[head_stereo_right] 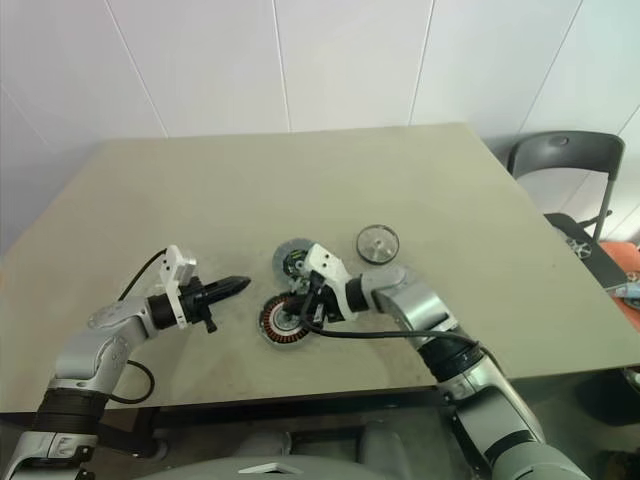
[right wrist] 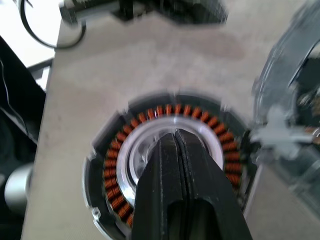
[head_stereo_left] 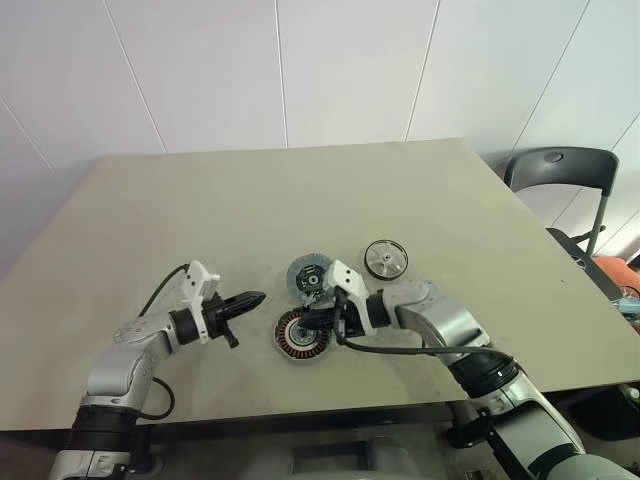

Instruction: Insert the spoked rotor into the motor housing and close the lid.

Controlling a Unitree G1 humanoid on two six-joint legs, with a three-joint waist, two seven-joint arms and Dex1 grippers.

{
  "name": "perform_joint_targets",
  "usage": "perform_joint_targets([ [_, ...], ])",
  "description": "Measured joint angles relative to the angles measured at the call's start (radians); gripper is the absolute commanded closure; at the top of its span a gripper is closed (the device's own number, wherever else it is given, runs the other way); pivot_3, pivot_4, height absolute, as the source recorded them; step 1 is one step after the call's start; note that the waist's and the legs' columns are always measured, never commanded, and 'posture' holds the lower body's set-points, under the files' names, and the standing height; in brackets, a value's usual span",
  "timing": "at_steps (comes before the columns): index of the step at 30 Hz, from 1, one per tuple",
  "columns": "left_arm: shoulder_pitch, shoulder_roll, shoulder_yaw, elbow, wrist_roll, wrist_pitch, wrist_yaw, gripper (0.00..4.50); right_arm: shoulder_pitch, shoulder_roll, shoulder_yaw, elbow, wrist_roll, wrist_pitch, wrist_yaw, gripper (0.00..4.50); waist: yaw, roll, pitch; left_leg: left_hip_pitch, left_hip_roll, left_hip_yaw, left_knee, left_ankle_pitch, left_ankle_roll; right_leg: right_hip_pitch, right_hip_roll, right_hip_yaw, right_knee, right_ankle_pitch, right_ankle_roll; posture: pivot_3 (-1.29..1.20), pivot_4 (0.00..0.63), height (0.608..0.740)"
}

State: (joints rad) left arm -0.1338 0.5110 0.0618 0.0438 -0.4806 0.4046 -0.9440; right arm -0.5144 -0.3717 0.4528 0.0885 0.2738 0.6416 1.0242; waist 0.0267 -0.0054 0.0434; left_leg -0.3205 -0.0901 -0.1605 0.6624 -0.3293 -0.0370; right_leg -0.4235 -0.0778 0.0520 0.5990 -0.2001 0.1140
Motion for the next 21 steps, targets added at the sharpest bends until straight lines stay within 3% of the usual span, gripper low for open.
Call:
perform_joint_targets([
  [11, -0.001, 0.000, 0.001, 0.010, 0.010, -0.005, 0.001, 4.50, 0.000, 0.037, 0.009, 0.014, -0.059, -0.049, -0.012, 4.49, -0.017, 0.000, 0.000, 0.001, 0.000, 0.000, 0.000, 0.000, 0.000, 0.000, 0.000, 0.000, 0.001, 0.000, 0.000, 0.00, 0.000, 0.740],
  [21, 0.002, 0.000, 0.000, 0.016, 0.012, -0.038, -0.035, 4.50, 0.040, 0.022, -0.114, -0.048, 0.098, 0.002, 0.064, 4.49, -0.016, 0.000, 0.000, 0.000, 0.000, 0.000, 0.000, 0.000, 0.000, 0.000, 0.000, 0.000, 0.000, 0.000, 0.000, 0.00, 0.000, 0.740],
])
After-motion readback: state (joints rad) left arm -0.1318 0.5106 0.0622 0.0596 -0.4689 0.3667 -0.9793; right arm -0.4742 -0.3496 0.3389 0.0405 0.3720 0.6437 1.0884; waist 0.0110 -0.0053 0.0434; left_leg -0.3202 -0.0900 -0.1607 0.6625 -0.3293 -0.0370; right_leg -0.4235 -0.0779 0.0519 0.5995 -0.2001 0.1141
